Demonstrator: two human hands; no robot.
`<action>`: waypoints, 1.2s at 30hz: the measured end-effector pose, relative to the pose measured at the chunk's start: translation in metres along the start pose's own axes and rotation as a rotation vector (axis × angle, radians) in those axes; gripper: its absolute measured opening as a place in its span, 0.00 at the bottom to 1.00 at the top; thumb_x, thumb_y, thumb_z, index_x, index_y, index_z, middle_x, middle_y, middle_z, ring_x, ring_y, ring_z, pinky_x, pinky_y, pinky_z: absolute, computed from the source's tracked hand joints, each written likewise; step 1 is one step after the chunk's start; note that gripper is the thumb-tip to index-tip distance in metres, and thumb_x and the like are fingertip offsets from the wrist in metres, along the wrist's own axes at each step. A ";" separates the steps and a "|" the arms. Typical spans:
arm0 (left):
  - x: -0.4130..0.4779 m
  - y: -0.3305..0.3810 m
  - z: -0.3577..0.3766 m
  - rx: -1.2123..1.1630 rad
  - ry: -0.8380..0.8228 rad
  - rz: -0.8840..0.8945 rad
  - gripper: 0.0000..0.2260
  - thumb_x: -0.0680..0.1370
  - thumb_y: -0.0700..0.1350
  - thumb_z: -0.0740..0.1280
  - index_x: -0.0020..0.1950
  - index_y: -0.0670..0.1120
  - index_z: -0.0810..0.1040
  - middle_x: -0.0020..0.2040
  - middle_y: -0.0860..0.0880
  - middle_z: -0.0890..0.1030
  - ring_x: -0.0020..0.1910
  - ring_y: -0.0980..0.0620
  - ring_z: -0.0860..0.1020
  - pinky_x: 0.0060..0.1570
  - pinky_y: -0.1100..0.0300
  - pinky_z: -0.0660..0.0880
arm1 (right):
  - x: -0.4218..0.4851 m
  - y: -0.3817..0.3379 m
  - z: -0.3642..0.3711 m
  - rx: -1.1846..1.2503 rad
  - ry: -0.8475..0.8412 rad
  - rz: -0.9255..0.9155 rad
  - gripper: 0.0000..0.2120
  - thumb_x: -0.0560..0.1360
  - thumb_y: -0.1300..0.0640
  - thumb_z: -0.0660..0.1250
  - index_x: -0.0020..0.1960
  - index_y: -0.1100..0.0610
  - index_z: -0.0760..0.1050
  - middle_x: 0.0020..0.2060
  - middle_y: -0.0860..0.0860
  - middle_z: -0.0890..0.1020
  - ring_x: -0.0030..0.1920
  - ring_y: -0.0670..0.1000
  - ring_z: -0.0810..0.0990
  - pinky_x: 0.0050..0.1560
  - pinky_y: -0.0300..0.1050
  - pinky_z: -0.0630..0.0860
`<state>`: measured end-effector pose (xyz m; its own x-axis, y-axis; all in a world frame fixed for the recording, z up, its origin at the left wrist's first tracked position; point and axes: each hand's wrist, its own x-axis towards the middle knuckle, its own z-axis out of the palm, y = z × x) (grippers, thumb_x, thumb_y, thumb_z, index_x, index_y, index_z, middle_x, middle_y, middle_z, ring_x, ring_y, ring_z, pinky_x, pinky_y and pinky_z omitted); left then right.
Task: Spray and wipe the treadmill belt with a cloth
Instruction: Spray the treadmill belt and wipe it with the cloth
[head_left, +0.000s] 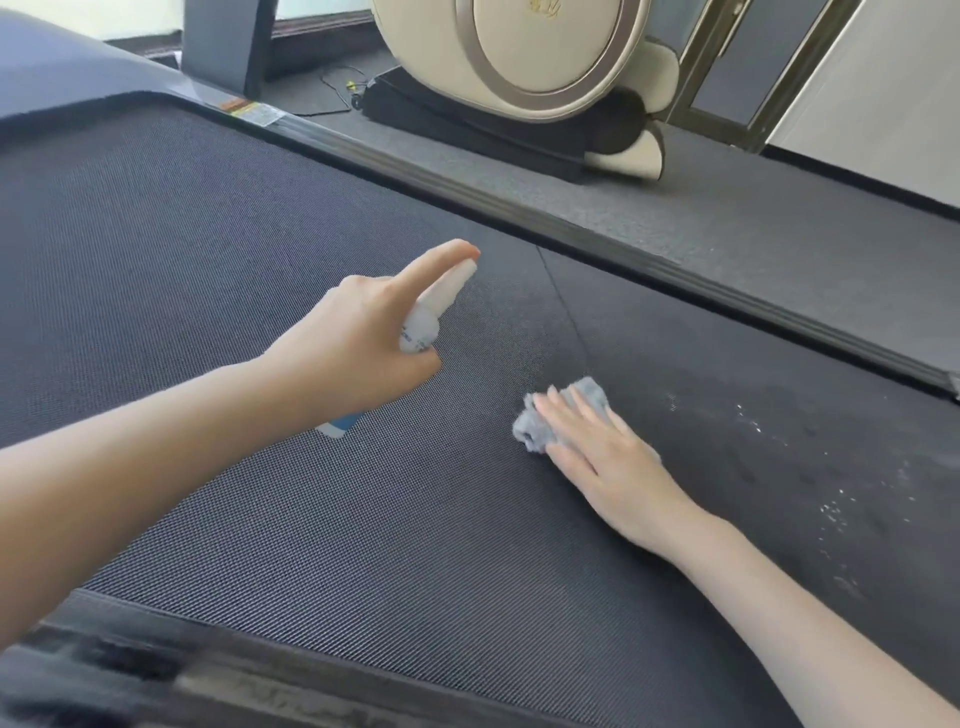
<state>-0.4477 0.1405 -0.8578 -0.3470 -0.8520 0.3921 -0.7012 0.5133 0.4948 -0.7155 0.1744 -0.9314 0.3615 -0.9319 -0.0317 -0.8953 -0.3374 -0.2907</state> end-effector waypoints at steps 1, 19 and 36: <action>0.000 -0.001 0.001 -0.011 -0.004 -0.007 0.35 0.69 0.38 0.68 0.73 0.55 0.63 0.30 0.60 0.72 0.30 0.62 0.70 0.34 0.75 0.63 | -0.021 -0.001 0.000 0.010 -0.007 -0.013 0.23 0.81 0.43 0.46 0.74 0.38 0.48 0.75 0.37 0.49 0.74 0.35 0.41 0.75 0.40 0.41; -0.001 -0.005 0.011 -0.269 -0.066 -0.071 0.34 0.72 0.45 0.71 0.70 0.66 0.59 0.41 0.49 0.82 0.31 0.52 0.77 0.37 0.63 0.75 | 0.102 0.002 0.004 -0.048 0.055 0.113 0.23 0.83 0.49 0.47 0.77 0.47 0.51 0.77 0.46 0.53 0.77 0.47 0.46 0.76 0.51 0.44; -0.001 0.003 0.013 -0.446 -0.248 -0.087 0.39 0.72 0.46 0.73 0.71 0.70 0.53 0.42 0.44 0.79 0.34 0.49 0.78 0.45 0.47 0.79 | 0.050 -0.003 0.007 -0.031 0.062 0.011 0.23 0.82 0.46 0.47 0.76 0.45 0.51 0.76 0.43 0.54 0.76 0.43 0.45 0.75 0.47 0.43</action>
<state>-0.4575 0.1412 -0.8671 -0.4743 -0.8646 0.1656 -0.4193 0.3873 0.8211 -0.6930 0.1300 -0.9386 0.3352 -0.9418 0.0247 -0.9074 -0.3298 -0.2607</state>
